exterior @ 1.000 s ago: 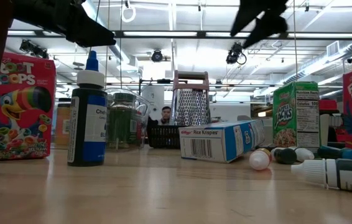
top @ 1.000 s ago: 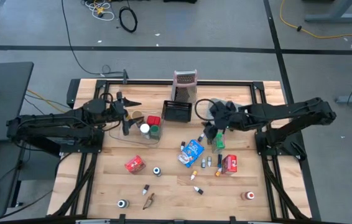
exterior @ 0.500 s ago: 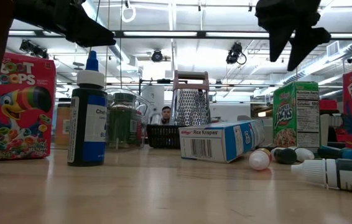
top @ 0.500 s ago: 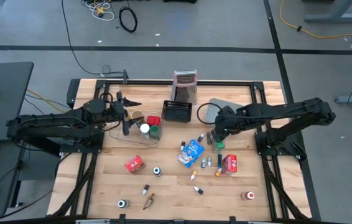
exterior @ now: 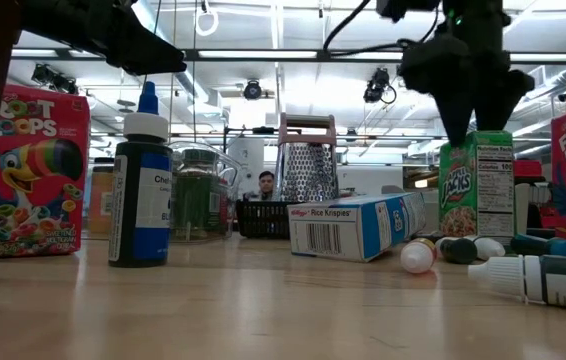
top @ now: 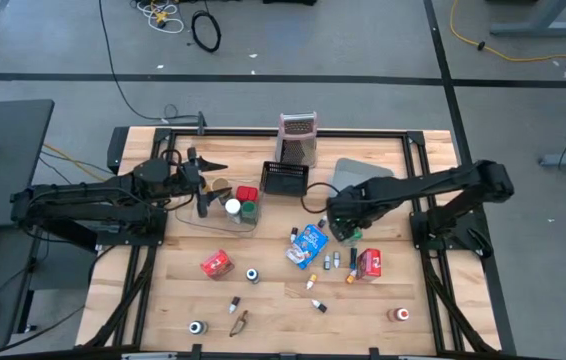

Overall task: Pick & Place Kitchen Items
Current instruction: Put the green cereal box into the gray bin

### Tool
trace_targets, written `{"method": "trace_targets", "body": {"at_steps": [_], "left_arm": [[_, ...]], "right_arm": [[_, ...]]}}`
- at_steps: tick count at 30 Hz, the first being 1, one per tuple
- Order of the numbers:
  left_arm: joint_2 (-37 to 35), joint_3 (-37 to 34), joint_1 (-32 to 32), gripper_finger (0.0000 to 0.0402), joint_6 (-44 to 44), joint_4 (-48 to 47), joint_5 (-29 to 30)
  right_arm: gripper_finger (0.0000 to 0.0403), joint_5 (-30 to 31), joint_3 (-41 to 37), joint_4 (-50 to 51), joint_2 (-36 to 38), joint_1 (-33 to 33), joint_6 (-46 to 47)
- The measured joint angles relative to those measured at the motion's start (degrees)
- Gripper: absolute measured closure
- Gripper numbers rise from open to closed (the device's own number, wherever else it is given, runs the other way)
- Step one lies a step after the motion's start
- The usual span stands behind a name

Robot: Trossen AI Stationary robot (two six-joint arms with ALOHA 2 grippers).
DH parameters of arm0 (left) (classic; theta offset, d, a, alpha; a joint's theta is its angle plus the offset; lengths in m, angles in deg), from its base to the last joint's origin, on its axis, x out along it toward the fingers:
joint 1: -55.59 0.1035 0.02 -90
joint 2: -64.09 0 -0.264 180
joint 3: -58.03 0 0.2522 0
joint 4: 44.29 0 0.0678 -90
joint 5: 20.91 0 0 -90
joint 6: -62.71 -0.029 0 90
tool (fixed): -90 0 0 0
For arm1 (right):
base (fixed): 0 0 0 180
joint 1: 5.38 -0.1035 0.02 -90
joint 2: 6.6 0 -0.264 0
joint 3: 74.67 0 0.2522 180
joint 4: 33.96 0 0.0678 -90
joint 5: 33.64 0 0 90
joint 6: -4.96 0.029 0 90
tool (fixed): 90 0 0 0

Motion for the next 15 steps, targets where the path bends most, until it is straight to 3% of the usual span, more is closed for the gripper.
{"method": "trace_targets", "body": {"at_steps": [7,15], "left_arm": [[0.0,0.0,0.0,0.0111,0.0,-0.02,0.0],[0.0,0.0,-0.02,0.0111,0.0,-0.02,0.0]], "right_arm": [[0.0112,3.86,0.0,-1.67,-1.18,2.01,-2.11],[0.0177,3.24,0.0,-1.25,-1.18,2.42,-2.05]]}}
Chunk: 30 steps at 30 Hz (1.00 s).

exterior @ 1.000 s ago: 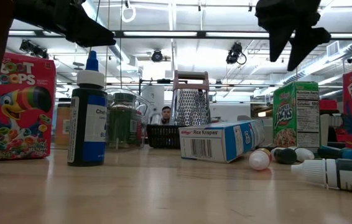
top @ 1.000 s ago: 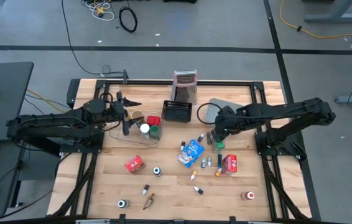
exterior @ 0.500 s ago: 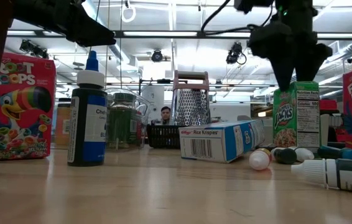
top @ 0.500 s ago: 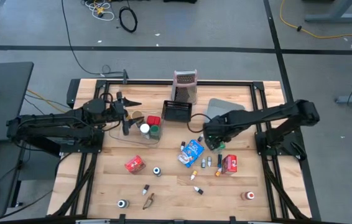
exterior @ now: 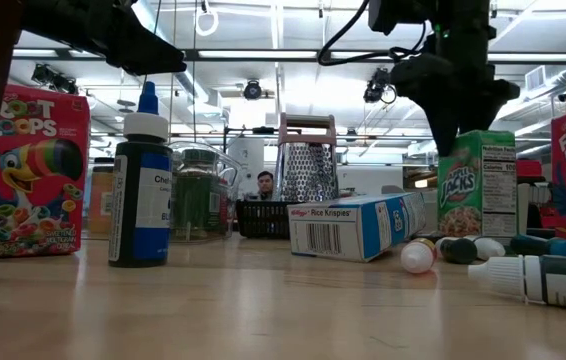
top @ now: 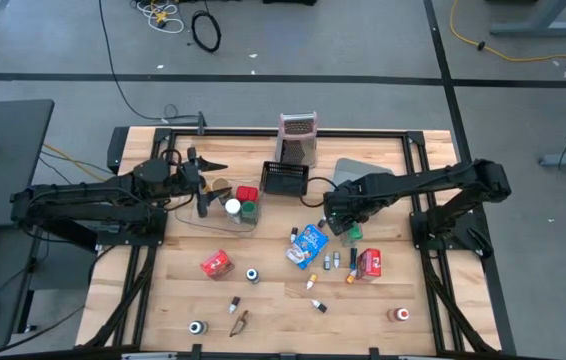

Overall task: Pick & Place Kitchen Items
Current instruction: Put the green cereal box into the gray bin

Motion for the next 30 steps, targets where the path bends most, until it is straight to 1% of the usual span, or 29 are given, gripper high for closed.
{"method": "trace_targets", "body": {"at_steps": [9,13,19,25,30], "left_arm": [[0.0,0.0,0.0,0.0111,0.0,0.0,0.0],[0.0,0.0,0.01,0.0111,0.0,0.0,0.0],[0.0,0.0,0.01,0.0111,0.0,0.0,0.0],[0.0,0.0,0.02,0.0111,0.0,0.04,0.0],[0.0,0.0,0.0,0.0111,0.0,0.02,0.0]], "right_arm": [[0.0259,0.74,0.0,-0.04,0.0,0.09,-2.4],[0.0283,1.03,0.0,-0.08,0.06,0.09,-4.08],[0.0285,3.31,1.08,-0.43,2.51,1.16,-7.03],[0.0284,5.52,7.37,1.68,5.69,2.28,-12.33],[0.0284,10.22,13.66,6.48,7.51,3.48,-15.95]]}}
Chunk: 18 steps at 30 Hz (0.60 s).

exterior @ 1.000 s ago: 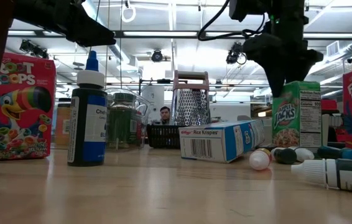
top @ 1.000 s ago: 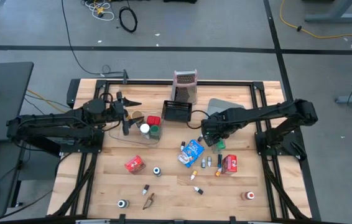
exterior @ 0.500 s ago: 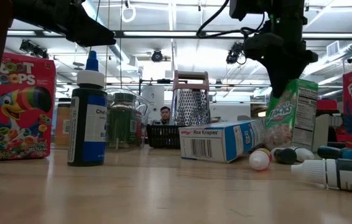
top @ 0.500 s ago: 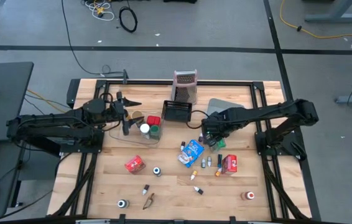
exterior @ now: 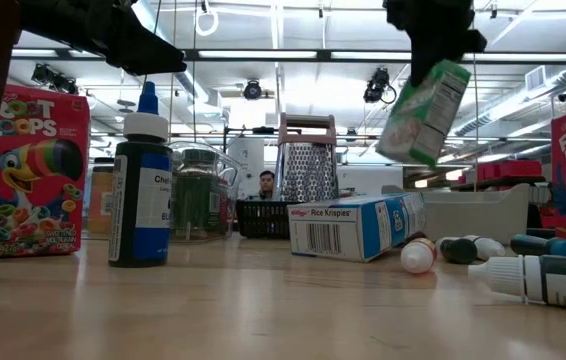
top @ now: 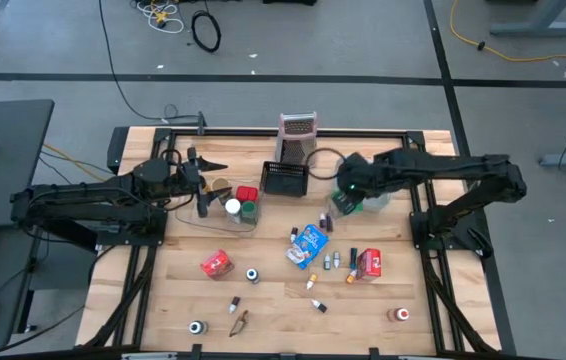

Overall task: Pick & Place Kitchen Items
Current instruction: Put the green cereal box into the gray bin

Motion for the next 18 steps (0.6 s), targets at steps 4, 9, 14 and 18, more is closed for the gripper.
{"method": "trace_targets", "body": {"at_steps": [4,9,14,18], "left_arm": [[0.0,0.0,0.02,0.0111,0.0,0.0,0.0],[0.0,0.0,0.01,0.0111,0.0,0.0,0.0],[0.0,0.0,0.02,0.0111,0.0,0.0,0.0],[0.0,0.0,0.01,0.0111,0.0,0.0,0.0]], "right_arm": [[0.0284,3.65,1.84,3.85,0.33,2.62,-2.1],[0.0284,7.06,0.8,5.32,0.24,9.12,-1.85],[0.0283,5.98,-0.68,-0.34,0.02,15.7,1.37],[0.0283,2.96,-3.99,-4.47,-0.44,18.69,0.0]]}}
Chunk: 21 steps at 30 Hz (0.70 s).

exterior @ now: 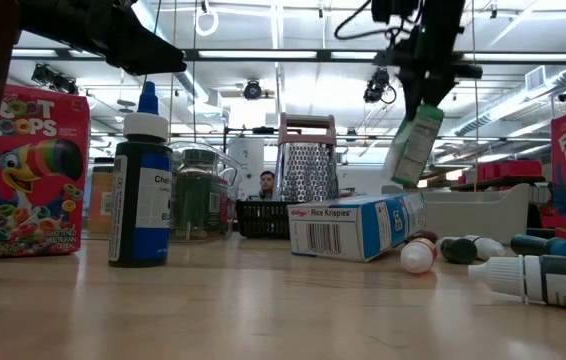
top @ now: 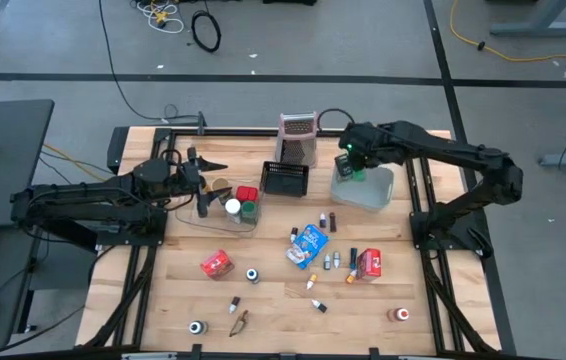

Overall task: Pick & Place Kitchen Items
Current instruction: Put the green cereal box into the gray bin

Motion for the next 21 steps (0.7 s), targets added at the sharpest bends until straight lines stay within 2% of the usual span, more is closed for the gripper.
{"method": "trace_targets", "body": {"at_steps": [4,8,14,18,21], "left_arm": [[0.0,0.0,-0.01,0.0111,0.0,0.0,0.0],[0.0,0.0,-0.01,0.0111,0.0,0.0,0.0],[-0.02,0.0,0.01,0.0111,0.0,0.07,0.0],[-0.02,0.0,-0.01,0.0111,0.0,0.07,0.0],[-0.02,0.0,0.0,0.0111,0.0,0.07,0.0]], "right_arm": [[0.0283,-3.77,-3.9,-1.62,-0.6,1.1,-1.28],[0.0283,-3.84,-6.93,-4.15,-0.6,1.42,-0.51],[0.0279,-3.4,-11.29,-16.9,-0.6,2.34,-3.01],[0.0254,-5.14,-13.26,-22.23,-0.6,3.14,-6.65],[0.0227,-3.86,-13.31,-23.39,-0.6,3.77,-8.24]]}}
